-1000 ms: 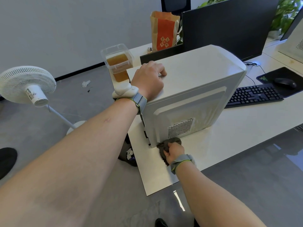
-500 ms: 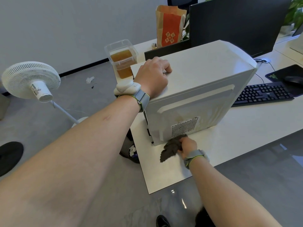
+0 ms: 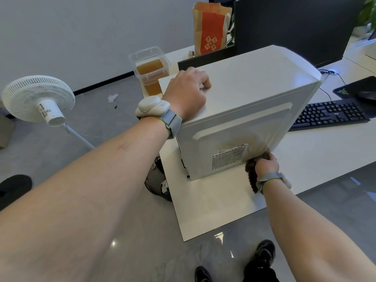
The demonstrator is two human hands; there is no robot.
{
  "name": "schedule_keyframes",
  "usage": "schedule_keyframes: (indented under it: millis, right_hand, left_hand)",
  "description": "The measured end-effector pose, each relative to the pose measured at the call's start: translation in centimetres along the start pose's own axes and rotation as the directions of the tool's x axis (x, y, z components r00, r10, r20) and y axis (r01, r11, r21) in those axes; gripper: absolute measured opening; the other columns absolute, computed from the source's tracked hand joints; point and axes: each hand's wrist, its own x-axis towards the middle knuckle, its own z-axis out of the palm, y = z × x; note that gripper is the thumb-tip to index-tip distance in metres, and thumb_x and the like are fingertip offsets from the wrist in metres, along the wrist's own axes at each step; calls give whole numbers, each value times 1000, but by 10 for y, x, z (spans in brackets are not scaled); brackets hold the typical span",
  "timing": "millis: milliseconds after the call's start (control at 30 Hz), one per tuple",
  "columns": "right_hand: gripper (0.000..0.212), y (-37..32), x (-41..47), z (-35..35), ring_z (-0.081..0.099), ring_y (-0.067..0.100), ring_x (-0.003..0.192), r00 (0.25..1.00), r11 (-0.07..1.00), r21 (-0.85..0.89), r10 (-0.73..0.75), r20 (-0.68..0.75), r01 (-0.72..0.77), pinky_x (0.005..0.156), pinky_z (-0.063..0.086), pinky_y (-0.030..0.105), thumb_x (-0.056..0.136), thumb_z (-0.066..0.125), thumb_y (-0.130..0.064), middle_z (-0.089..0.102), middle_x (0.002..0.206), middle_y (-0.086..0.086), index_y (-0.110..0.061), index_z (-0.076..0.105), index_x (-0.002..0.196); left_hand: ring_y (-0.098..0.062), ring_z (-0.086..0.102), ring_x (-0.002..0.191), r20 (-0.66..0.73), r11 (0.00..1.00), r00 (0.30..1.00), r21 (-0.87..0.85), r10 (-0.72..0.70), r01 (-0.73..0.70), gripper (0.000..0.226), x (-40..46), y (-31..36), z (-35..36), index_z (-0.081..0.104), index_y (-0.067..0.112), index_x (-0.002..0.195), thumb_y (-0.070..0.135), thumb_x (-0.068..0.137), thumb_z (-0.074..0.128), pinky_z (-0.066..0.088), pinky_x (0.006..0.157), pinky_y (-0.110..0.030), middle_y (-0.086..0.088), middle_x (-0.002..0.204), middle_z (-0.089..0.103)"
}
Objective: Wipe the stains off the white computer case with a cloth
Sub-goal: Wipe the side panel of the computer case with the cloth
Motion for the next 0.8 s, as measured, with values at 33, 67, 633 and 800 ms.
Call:
schedule_keyframes:
  millis: [33,67,633,800]
  right_hand:
    - [63,-8,-20,-1,69,35,103,1000,1000,-12,18,10,-18,88,60,45,81,49,-10,70,125,1,-44,62,133]
    - [58,-24,-60,-4,70,35,94,999,999,-24,43,27,-42,81,60,42,85,48,-3,73,116,5,-37,69,127]
    - [63,-24,-124,4,66,34,101,995,992,-107,-62,79,70,90,60,42,88,47,3,62,120,8,-32,53,140]
    - [50,10,-143,25,67,27,91,982,975,-207,-44,181,82,85,59,37,80,50,-8,67,107,5,-50,51,107]
  left_hand:
    - [-26,49,118,2,1000,1000,3,-1,1,39,1,0,0,70,25,110,10,86,42,39,105,-46,-1,129,59]
    - [-27,49,119,3,1000,1000,2,-4,4,40,1,0,-1,70,25,110,10,86,42,39,105,-46,-1,130,59]
    - [-26,49,117,21,999,1000,-47,-8,9,38,2,1,-3,74,23,105,7,89,44,37,107,-46,2,129,61]
    - [-27,49,115,22,1000,1000,-28,1,-1,39,0,2,-3,74,24,106,9,87,43,38,106,-47,2,129,61]
